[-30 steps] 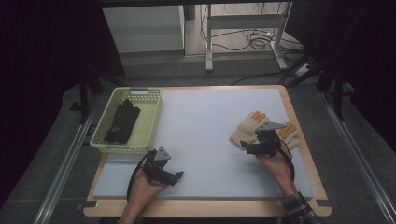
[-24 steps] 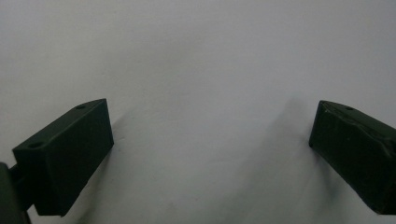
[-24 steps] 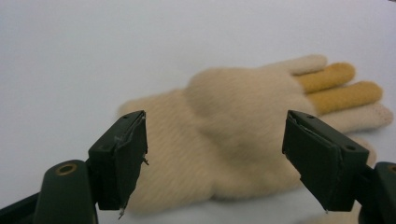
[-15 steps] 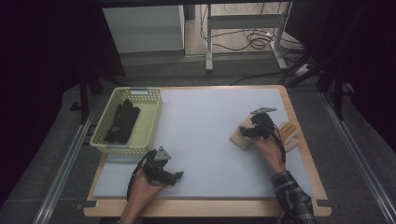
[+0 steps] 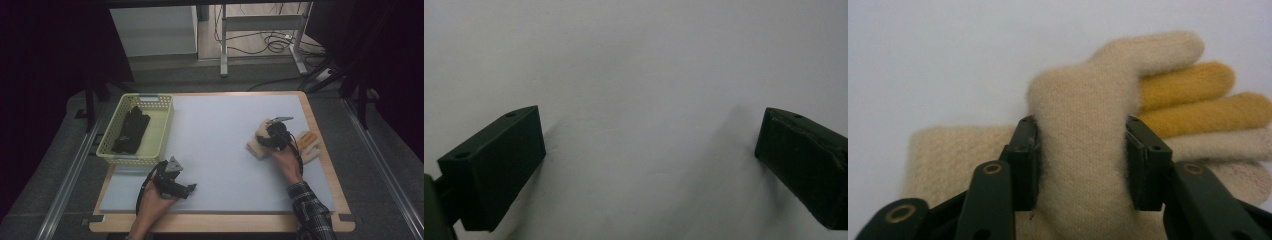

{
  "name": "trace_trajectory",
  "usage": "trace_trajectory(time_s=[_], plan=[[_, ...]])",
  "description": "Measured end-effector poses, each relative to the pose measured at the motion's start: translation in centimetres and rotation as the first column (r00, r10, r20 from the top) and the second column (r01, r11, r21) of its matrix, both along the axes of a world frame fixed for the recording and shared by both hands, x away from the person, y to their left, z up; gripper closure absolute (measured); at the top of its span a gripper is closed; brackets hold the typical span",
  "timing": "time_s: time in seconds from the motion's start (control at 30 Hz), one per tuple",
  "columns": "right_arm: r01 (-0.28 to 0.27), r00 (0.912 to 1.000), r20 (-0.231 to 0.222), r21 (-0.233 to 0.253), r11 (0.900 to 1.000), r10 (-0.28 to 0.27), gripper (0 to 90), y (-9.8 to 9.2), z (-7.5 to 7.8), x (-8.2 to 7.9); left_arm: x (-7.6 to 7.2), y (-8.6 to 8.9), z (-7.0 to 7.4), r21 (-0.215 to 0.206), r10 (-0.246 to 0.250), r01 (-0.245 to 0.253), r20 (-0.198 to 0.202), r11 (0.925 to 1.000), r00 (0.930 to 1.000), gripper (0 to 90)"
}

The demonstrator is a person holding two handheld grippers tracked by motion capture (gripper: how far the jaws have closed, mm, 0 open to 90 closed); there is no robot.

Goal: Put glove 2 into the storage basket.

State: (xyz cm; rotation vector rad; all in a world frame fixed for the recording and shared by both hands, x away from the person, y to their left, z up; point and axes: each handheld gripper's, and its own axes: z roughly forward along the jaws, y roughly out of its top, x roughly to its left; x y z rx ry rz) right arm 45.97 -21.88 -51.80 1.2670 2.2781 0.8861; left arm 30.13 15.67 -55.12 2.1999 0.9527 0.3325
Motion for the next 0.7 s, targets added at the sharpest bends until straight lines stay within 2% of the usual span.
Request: trace_trajectory(time_s=[0.2,0.23,0.37,0.4,0.43,0.47,0.5,0.53,0.57,0.6,0.63,0.67,0.7], plan=[[-0.051,0.9985,0.022,0.037,0.998,0.050,55.6,-0.2,0.8,-0.9,0.0,0.0,0.0,0.000,0.000,0.000,-0.001,1.0000,1.0000,0.0],[-0.094,0.9951,0.036,0.063,0.994,0.092,55.3,0.0,1.6,-1.6,0.0,0.0,0.0,0.000,0.000,0.000,-0.001,1.0000,1.0000,0.0],[-0.186,0.9816,0.053,0.061,0.981,0.183,54.6,1.0,3.2,-3.3,0.0,0.0,0.0,0.000,0.000,0.000,-0.001,1.0000,1.0000,0.0],[-0.218,0.9750,0.057,0.067,0.974,0.215,54.4,1.4,3.7,-3.9,0.0,0.0,0.0,0.000,0.000,0.000,-0.001,1.0000,1.0000,0.0],[-0.240,0.9700,0.057,0.072,0.968,0.236,54.2,1.7,3.9,-4.3,0.0,0.0,0.0,0.000,0.000,0.000,-0.001,1.0000,1.0000,0.0],[-0.240,0.9700,0.057,0.072,0.968,0.236,54.2,1.7,3.9,-4.3,0.0,0.0,0.0,0.000,0.000,0.000,-0.001,1.0000,1.0000,0.0],[-0.267,0.9628,0.060,0.073,0.961,0.263,53.9,2.2,4.2,-4.8,0.0,0.0,0.0,0.000,0.001,-0.001,0.000,1.0000,1.0000,0.0],[-0.332,0.9429,0.055,0.082,0.940,0.329,53.4,3.4,4.6,-5.8,0.0,0.0,0.0,0.000,0.000,0.000,-0.001,1.0000,1.0000,0.0],[-0.332,0.9429,0.055,0.082,0.940,0.329,53.4,3.4,4.6,-5.8,0.0,0.0,0.0,0.000,0.000,0.000,-0.001,1.0000,1.0000,0.0],[-0.356,0.9343,0.056,0.083,0.931,0.352,53.2,3.9,4.7,-6.1,0.0,0.0,0.0,0.001,0.000,0.000,-0.001,1.0000,1.0000,0.0],[-0.397,0.9177,0.057,0.084,0.914,0.393,52.8,4.8,4.8,-6.7,0.0,0.0,0.0,0.001,0.000,0.000,-0.001,1.0000,1.0000,0.0],[-0.441,0.8974,0.050,0.075,0.894,0.438,52.3,6.1,4.6,-7.2,0.0,0.0,0.0,0.000,0.000,0.000,-0.001,1.0000,1.0000,0.0],[-0.458,0.8890,0.046,0.068,0.886,0.456,52.1,6.6,4.5,-7.4,0.0,0.0,0.0,0.000,0.000,0.000,-0.001,1.0000,1.0000,0.0]])
